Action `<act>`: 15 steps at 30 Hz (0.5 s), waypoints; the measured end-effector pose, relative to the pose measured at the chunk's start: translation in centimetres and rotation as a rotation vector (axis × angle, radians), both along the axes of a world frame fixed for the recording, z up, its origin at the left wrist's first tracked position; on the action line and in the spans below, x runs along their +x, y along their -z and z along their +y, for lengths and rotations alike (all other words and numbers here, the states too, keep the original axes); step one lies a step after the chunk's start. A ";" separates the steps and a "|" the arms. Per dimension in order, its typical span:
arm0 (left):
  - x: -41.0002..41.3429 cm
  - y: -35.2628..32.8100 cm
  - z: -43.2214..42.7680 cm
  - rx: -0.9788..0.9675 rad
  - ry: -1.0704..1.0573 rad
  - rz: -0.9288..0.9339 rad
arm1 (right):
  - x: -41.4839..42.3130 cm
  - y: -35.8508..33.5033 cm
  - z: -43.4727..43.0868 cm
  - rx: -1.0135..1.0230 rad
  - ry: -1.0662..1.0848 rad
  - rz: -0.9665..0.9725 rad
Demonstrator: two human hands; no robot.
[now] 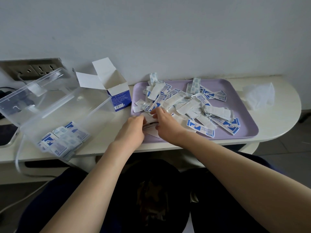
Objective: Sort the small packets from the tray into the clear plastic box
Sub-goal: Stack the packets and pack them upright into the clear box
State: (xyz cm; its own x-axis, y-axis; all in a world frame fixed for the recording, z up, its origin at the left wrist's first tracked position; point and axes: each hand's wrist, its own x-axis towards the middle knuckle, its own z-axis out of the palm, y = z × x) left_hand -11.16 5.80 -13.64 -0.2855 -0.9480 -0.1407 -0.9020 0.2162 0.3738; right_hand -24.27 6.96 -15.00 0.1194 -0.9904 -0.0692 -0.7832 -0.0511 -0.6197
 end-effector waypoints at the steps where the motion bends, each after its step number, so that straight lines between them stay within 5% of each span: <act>1: -0.1 0.0 0.0 -0.001 0.014 0.007 | 0.2 0.1 0.1 0.003 0.004 -0.040; 15: -0.4 0.6 -0.2 -0.004 0.051 0.006 | 0.9 -0.2 0.9 -0.052 -0.010 -0.032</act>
State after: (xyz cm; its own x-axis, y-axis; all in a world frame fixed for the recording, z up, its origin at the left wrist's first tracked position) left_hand -11.61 5.58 -14.22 -0.3344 -0.9327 -0.1349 -0.8874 0.2634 0.3784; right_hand -23.34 7.89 -14.82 0.1305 -0.9914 -0.0139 -0.7623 -0.0913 -0.6408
